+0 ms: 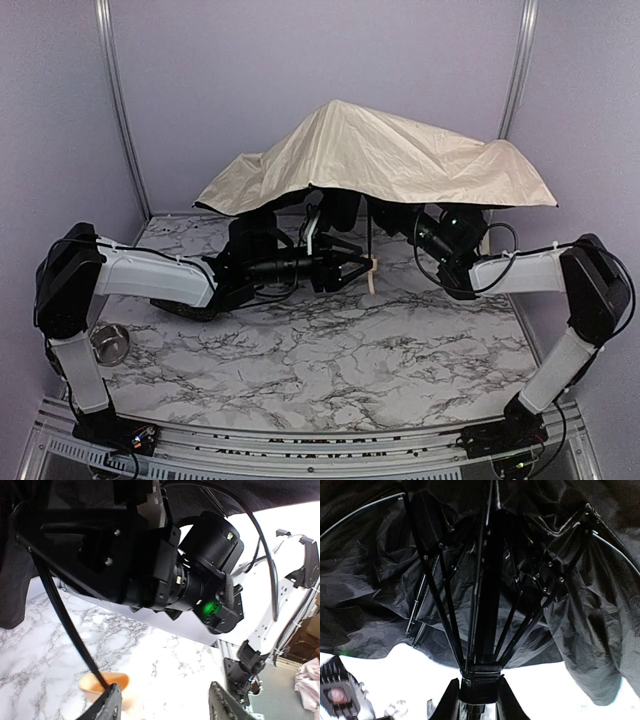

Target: Put away the umbrella

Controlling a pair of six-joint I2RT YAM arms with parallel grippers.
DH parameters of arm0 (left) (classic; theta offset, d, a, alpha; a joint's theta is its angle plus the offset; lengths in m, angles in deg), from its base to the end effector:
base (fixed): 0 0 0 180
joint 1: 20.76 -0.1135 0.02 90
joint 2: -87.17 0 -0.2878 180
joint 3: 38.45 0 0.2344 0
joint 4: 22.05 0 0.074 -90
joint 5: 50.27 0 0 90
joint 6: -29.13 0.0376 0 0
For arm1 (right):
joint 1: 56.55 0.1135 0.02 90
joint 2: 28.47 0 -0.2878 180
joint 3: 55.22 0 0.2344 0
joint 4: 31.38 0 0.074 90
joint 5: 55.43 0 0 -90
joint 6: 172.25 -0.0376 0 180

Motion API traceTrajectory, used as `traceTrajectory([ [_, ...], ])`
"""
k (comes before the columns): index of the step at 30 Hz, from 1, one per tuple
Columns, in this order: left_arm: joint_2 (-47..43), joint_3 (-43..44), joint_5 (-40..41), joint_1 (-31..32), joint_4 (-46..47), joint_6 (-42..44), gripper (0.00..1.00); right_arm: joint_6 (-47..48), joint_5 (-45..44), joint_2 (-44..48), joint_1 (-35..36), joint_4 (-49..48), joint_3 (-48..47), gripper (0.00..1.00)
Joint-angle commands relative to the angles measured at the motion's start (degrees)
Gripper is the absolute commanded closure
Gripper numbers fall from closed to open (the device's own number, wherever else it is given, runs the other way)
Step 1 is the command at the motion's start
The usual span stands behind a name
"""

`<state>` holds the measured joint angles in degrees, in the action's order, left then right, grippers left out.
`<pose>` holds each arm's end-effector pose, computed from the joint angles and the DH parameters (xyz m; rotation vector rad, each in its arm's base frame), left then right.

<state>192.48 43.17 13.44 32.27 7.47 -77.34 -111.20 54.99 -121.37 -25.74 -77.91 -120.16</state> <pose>0.2380 -0.3438 0.3078 0.8800 1.3666 -1.2952 0.2897 0.1881 0.3258 -0.3493 1.3042 1.1121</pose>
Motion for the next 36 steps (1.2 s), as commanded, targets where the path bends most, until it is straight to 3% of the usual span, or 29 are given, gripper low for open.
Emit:
traceTrajectory([
  [1,-1.00,0.75,-2.44,-0.33,2.44,-1.01,0.31,-1.94,-5.46,-1.71,0.87,-12.77,-1.67,1.00],
  [7,0.13,1.37,2.15,-2.14,2.18,-1.25,0.16,1.81,-9.21,-1.65,4.15,-17.24,0.38,1.00],
  [15,-2.36,0.47,5.49,-2.45,-9.72,11.85,0.07,9.04,-12.51,-1.09,5.82,-20.35,-0.07,1.00],
  [22,-4.59,-2.47,6.34,-2.26,-9.61,17.39,0.01,3.42,-10.07,-1.97,6.17,-20.19,-4.67,1.00],
  [26,-4.76,-3.97,14.95,-0.02,-6.67,25.13,0.01,2.46,-16.28,-0.09,7.21,-19.14,-4.12,1.00],
  [31,-3.85,-6.58,39.06,4.29,5.05,35.15,0.02,-0.05,-25.42,3.97,9.18,-14.89,-3.91,1.00],
  [36,-2.49,-8.21,48.76,7.10,20.15,42.29,0.12,-1.02,-30.59,5.14,11.72,-13.36,-4.54,1.00],
])
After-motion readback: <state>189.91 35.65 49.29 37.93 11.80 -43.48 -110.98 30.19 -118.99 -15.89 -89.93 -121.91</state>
